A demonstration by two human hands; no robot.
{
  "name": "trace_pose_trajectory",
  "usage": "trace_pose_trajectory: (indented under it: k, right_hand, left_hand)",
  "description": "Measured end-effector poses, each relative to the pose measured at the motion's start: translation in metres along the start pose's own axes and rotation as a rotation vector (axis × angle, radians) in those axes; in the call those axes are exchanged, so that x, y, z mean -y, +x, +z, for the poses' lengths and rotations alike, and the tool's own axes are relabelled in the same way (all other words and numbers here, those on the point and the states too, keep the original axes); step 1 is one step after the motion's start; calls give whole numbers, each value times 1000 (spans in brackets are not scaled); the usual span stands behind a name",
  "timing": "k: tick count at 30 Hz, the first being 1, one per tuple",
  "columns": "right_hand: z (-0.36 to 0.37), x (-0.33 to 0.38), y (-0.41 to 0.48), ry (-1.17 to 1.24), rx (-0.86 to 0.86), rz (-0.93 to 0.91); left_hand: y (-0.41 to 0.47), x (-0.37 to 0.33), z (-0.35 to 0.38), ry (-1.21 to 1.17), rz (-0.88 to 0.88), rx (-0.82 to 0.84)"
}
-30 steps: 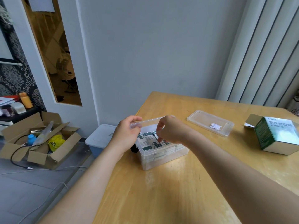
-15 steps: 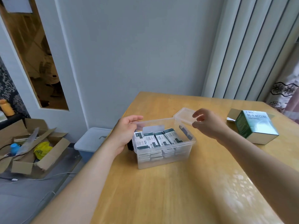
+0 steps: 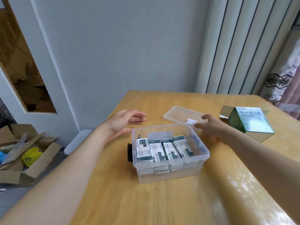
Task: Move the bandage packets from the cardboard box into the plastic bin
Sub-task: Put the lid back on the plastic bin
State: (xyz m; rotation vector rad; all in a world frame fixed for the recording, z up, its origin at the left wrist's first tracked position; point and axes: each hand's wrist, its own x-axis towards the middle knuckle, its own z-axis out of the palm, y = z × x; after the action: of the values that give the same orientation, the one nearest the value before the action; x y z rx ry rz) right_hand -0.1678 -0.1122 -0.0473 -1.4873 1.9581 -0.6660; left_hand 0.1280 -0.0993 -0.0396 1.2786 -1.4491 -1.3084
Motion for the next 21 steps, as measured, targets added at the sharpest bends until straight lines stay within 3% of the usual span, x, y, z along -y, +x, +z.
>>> trace_pose_trajectory:
  k: [8,12,17,21]
  right_hand:
    - [5,4,34,93,-13,-38]
    - [11,4,47,161,-29,-87]
    - [14,3,47,296,-94,-82]
    - [15,9,49,722,33,83]
  left_hand:
    - [79,-1,43,537,-28,155]
    - [102,11,38,512,-7,119]
    - [103,24,22,216,-49,-9]
    - [102,24,28,385,-34,-85]
